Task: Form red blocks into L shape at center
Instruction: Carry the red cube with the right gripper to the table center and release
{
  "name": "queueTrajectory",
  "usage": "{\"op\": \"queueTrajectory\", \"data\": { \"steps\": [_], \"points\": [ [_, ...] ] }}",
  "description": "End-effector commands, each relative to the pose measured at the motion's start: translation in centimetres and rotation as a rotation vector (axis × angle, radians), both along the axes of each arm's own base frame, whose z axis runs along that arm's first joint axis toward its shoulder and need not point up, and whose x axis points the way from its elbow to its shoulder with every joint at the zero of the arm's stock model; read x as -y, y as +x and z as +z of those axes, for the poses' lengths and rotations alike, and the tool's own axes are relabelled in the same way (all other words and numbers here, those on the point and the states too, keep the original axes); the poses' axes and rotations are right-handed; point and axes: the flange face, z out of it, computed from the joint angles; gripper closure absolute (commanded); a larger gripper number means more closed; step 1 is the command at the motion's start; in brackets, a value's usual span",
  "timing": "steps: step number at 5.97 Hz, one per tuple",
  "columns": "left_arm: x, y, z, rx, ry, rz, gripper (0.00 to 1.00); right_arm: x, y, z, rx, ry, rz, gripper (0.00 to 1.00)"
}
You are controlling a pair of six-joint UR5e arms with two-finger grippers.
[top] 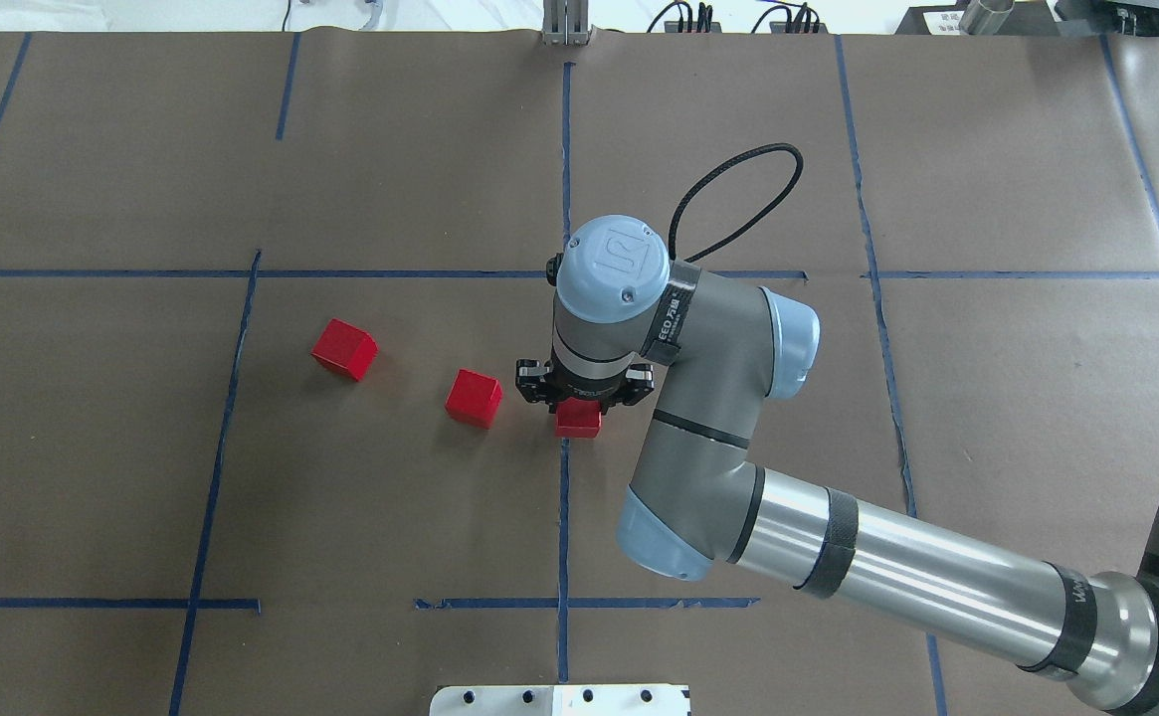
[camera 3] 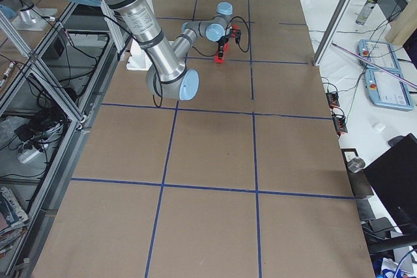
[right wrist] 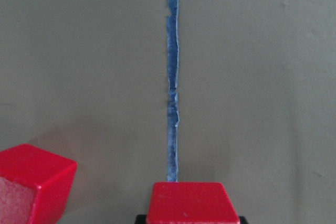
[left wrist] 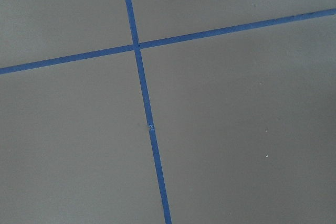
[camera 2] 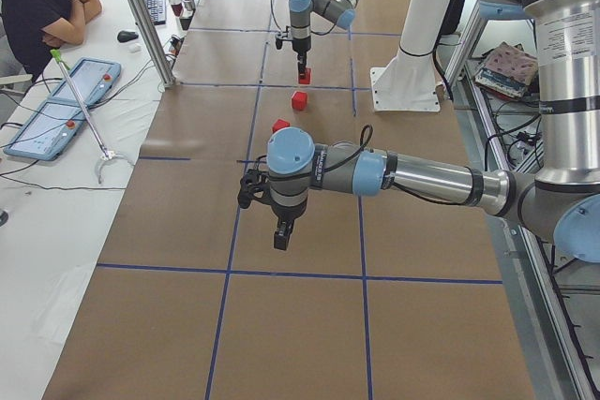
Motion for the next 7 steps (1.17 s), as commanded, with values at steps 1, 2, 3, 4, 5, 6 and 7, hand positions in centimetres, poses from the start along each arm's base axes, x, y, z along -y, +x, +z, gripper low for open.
{"op": "queueTrajectory", "data": {
  "steps": [1,2,3,4,5,6,7],
  "points": [
    [-0.1,0.0,0.1,0.000,-0.002,0.000,0.00,-0.3,-0.4,-0.4,0.003,0.005,-0.001,1.00],
    [-0.1,0.0,0.0,-0.002,-0.001,0.000,0.00,-0.4,-1.0,-0.5,-0.001,0.005,-0.007,1.00],
    [-0.1,0.0,0.0,-0.002,-0.001,0.000,0.00,-0.6,-1.2,-0.5,-0.003,0.005,-0.011,1.00],
    [-0.1,0.0,-0.3,-0.002,0.005,0.000,0.00,-0.9,-1.4,-0.7,0.000,0.010,-0.018,1.00],
    [-0.1,0.0,-0.3,-0.002,0.005,0.000,0.00,-0.9,-1.4,-0.6,-0.002,0.010,-0.017,0.91],
    [-0.2,0.0,-0.5,-0.002,0.008,0.000,0.00,-1.2,-1.7,-0.5,-0.007,0.010,-0.019,0.04],
    [-0.3,0.0,-0.6,-0.002,0.008,0.000,0.00,-1.9,-2.6,-1.2,-0.022,0.048,0.007,0.00]
  ]
}}
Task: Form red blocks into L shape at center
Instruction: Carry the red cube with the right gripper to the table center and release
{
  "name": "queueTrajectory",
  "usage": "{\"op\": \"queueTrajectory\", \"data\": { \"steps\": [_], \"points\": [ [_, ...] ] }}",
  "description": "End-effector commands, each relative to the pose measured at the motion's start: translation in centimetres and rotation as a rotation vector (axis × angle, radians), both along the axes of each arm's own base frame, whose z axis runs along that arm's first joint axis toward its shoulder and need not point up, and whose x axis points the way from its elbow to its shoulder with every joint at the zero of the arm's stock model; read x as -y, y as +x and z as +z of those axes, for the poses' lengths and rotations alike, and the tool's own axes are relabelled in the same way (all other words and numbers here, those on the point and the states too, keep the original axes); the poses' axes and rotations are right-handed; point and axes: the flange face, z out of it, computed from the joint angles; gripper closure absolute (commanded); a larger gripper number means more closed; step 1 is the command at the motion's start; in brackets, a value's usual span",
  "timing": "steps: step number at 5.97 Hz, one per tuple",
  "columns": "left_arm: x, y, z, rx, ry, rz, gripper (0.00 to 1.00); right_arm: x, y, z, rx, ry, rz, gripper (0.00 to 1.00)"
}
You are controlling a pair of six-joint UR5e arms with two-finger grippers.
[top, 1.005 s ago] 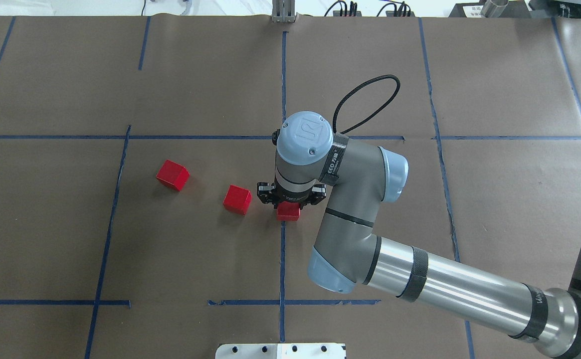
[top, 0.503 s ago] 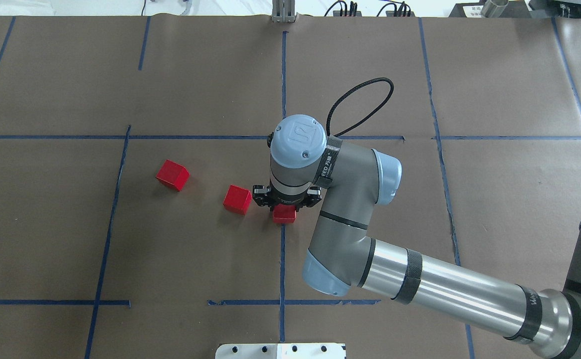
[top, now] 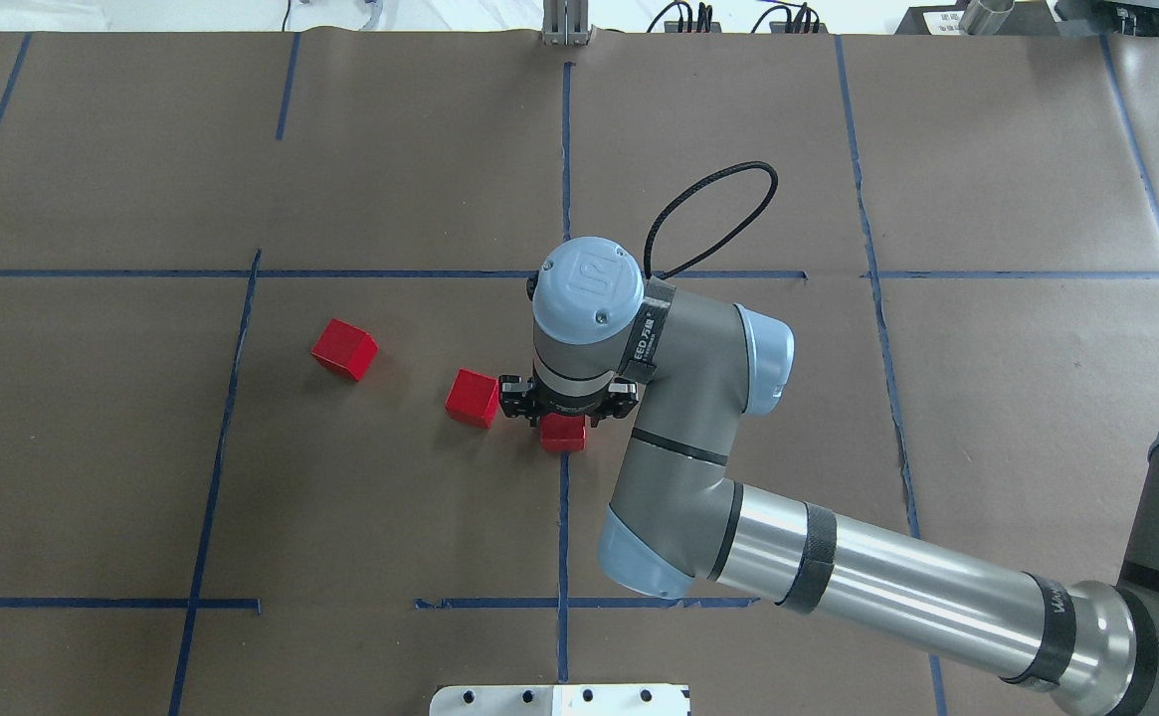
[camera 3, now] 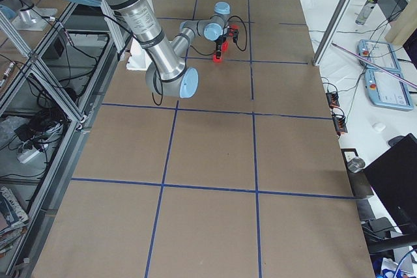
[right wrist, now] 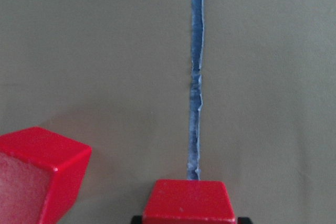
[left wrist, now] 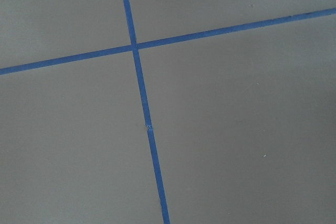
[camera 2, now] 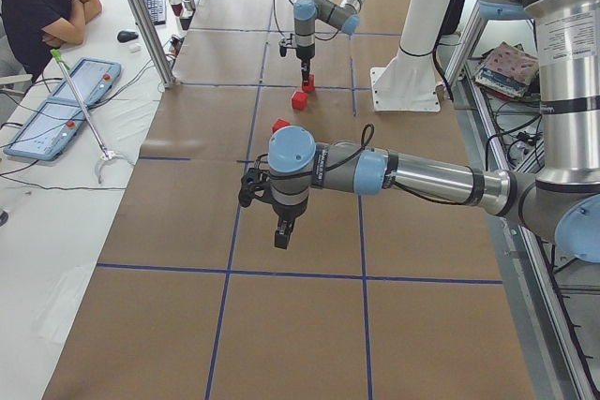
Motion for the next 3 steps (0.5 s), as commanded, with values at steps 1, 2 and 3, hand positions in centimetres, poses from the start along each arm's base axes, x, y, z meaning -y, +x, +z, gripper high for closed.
{"op": "queueTrajectory", "data": {
  "steps": [1,2,3],
  "points": [
    [-0.1,0.0,-0.2,0.000,0.005,0.000,0.00,-0.5,-0.7,-1.4,-0.001,0.029,0.017,0.00],
    [0.1,0.1,-0.8,0.000,0.019,0.003,0.00,-0.3,1.1,-3.4,-0.007,0.023,0.028,0.00],
    [1.2,2.5,-2.3,-0.062,0.041,0.058,0.00,1.3,5.7,-4.9,0.017,-0.020,0.034,0.00]
  ]
}}
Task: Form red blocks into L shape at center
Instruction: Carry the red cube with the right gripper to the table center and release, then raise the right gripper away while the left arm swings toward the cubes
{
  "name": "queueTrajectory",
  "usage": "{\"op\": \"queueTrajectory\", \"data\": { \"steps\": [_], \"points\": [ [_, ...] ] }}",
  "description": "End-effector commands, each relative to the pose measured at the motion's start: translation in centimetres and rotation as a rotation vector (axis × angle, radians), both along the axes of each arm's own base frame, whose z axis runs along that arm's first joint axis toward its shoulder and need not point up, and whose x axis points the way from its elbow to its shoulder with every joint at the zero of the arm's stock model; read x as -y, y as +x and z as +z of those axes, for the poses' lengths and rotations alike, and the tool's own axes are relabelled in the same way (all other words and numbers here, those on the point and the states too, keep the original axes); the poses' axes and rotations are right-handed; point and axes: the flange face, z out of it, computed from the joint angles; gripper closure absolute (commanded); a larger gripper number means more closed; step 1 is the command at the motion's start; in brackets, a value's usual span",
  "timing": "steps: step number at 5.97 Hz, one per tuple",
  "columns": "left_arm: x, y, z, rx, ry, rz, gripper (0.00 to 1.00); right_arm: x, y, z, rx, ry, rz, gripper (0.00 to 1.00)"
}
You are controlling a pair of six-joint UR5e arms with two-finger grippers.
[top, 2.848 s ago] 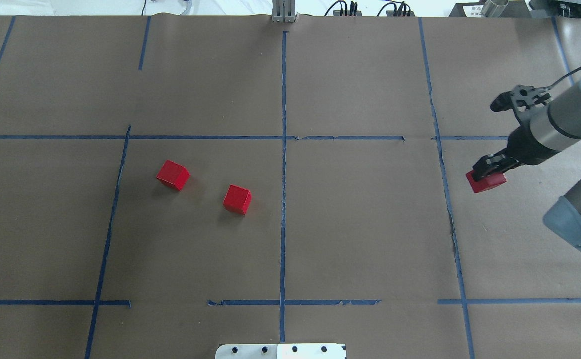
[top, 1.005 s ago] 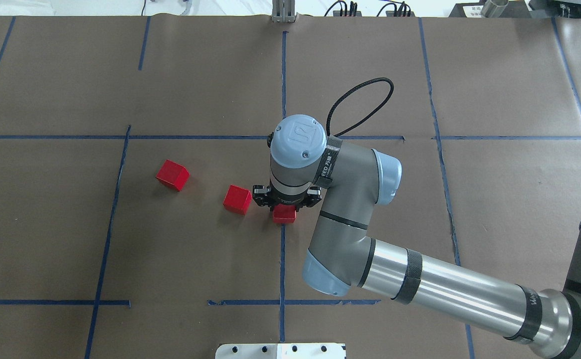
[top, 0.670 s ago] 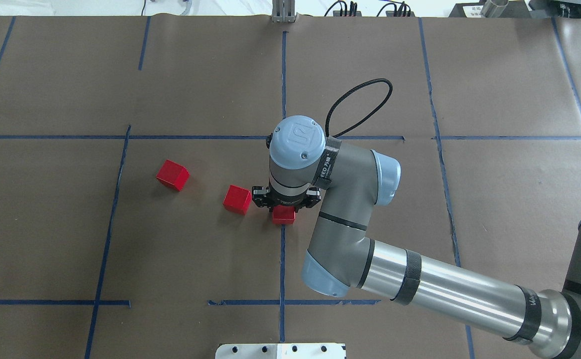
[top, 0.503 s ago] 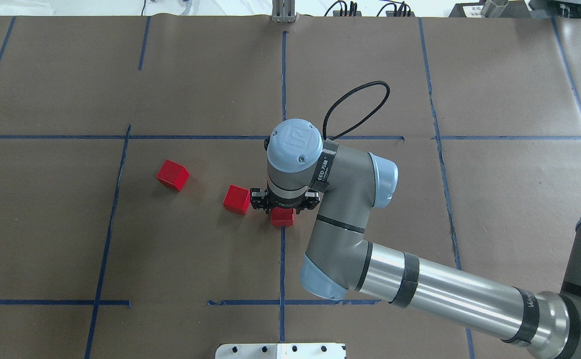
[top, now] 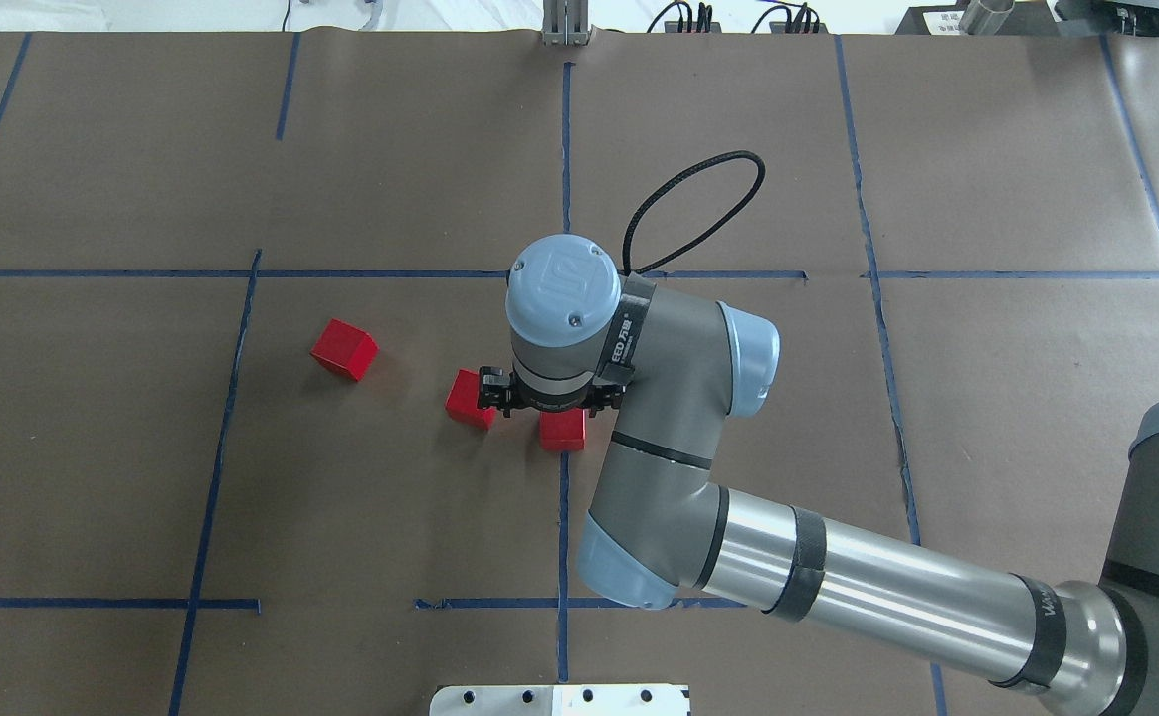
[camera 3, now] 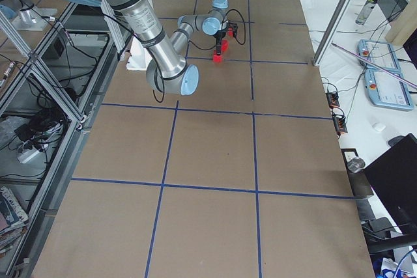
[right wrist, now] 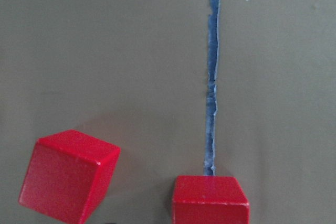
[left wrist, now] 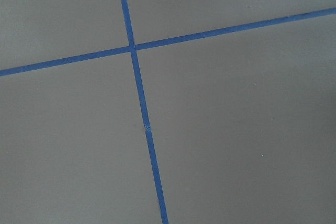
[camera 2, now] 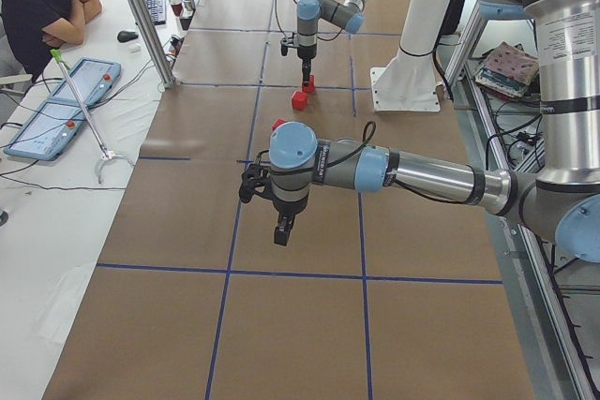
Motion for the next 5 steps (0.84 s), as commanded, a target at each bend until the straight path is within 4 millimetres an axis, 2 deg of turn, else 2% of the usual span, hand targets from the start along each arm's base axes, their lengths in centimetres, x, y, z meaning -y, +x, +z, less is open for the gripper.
{"op": "queueTrajectory", "data": {
  "steps": [1,2,3,4,5],
  "points": [
    [1.6,2.8,-4.4,-0.095,-0.003,-0.010,0.00,3.0,9.4,-1.3,0.060,-0.052,0.033,0.00],
    [1.6,6.2,-8.0,-0.130,-0.020,-0.038,0.00,4.1,14.7,0.6,0.090,-0.066,0.050,0.00],
    [2.4,10.5,-11.8,-0.180,-0.041,-0.060,0.00,3.3,18.5,4.2,0.090,-0.050,0.016,0.00],
    [3.5,17.1,-16.0,-0.218,-0.062,-0.016,0.00,2.2,23.0,7.2,0.082,0.010,-0.013,0.00],
    [3.8,25.2,-21.2,-0.258,-0.072,0.083,0.00,3.0,27.6,9.1,0.111,-0.006,-0.041,0.00]
  ]
}}
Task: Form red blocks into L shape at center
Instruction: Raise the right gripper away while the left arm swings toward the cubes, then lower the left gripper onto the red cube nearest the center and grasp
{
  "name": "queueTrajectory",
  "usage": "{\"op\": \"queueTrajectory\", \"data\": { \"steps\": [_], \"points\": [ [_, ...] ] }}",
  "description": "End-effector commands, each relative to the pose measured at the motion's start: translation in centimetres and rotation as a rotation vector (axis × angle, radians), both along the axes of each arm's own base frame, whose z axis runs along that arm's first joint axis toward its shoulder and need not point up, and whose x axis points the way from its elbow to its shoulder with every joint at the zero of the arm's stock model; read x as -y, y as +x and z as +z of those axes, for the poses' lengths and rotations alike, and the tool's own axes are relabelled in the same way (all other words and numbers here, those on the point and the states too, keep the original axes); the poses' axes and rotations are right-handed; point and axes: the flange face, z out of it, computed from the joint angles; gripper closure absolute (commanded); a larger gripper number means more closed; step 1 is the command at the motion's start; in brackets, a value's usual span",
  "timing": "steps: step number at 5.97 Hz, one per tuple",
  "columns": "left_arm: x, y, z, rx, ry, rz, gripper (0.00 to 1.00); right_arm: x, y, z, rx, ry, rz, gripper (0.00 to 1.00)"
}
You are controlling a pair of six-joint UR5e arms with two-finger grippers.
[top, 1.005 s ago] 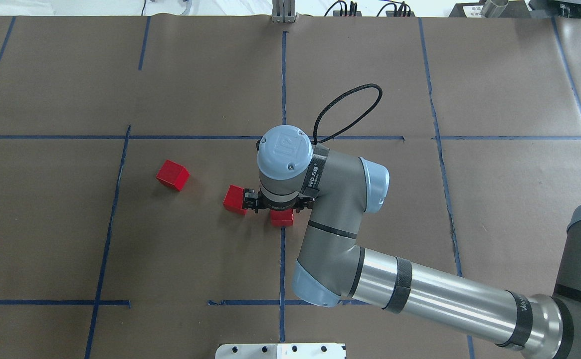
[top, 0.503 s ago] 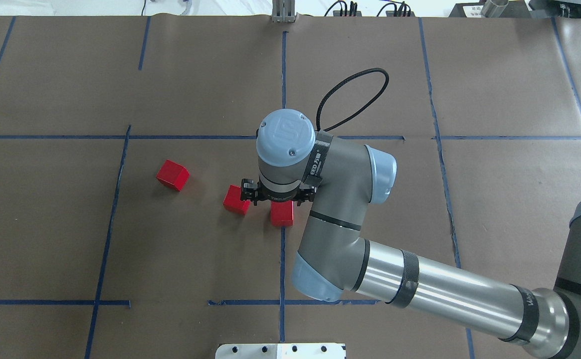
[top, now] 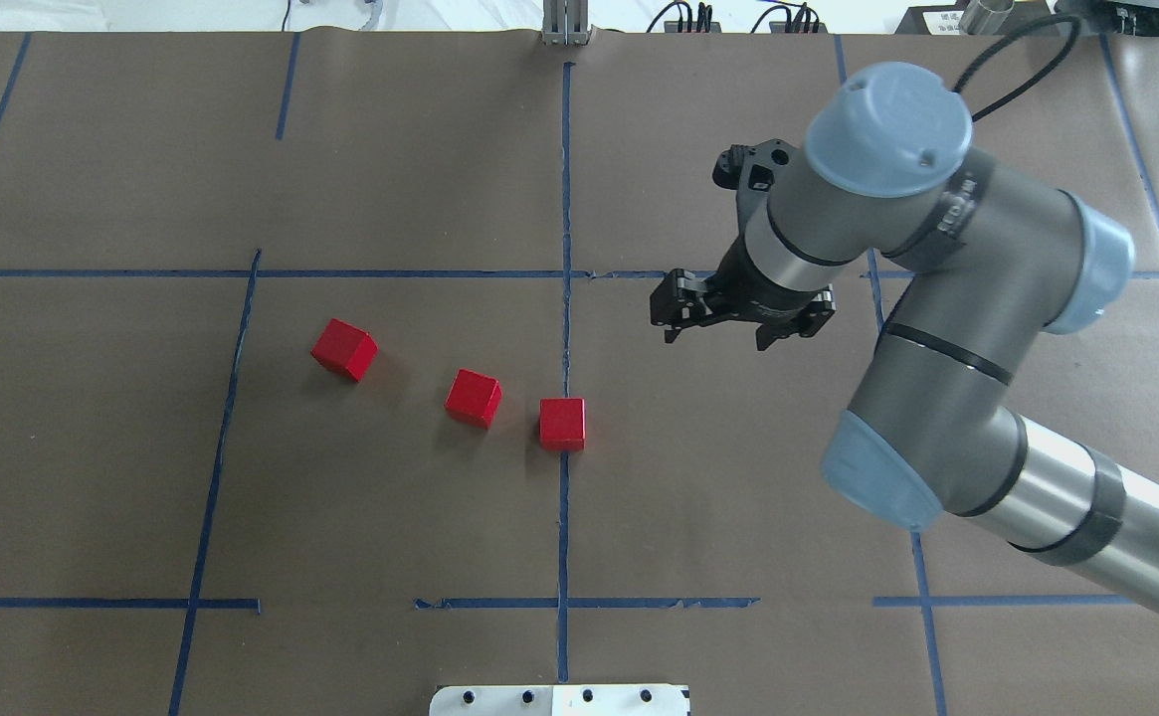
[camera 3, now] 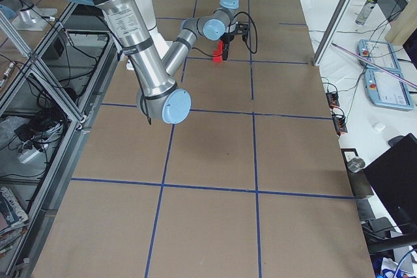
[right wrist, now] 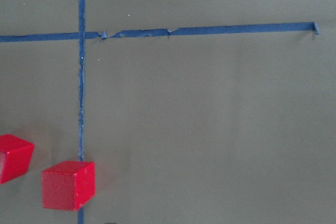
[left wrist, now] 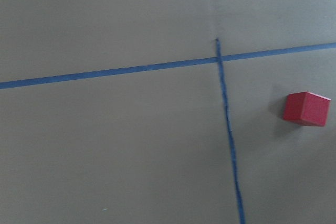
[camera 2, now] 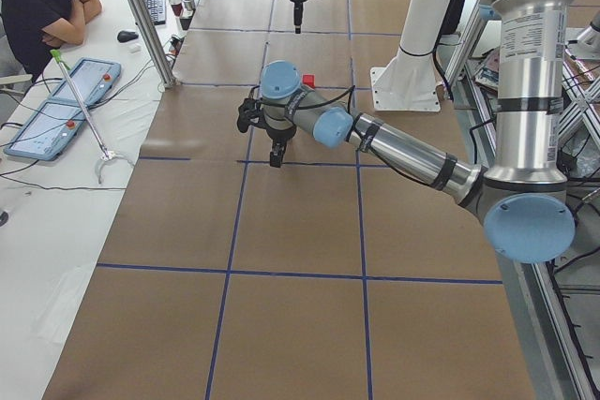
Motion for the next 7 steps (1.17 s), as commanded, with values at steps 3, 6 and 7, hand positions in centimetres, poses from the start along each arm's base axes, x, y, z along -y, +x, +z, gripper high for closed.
{"op": "queueTrajectory", "data": {
  "steps": [3,6,7],
  "points": [
    [-3.3,27.3,-13.3,0.028,0.135,0.135,0.00,1.0,12.8,8.3,0.035,-0.034,-0.055,0.00],
    [-3.2,35.6,-13.2,0.119,0.201,0.123,0.00,0.4,13.8,8.5,0.035,-0.020,-0.053,0.00],
    [-2.5,37.7,-13.7,0.127,0.189,0.127,0.00,0.2,13.9,8.5,0.035,-0.018,-0.052,0.00]
  ]
}}
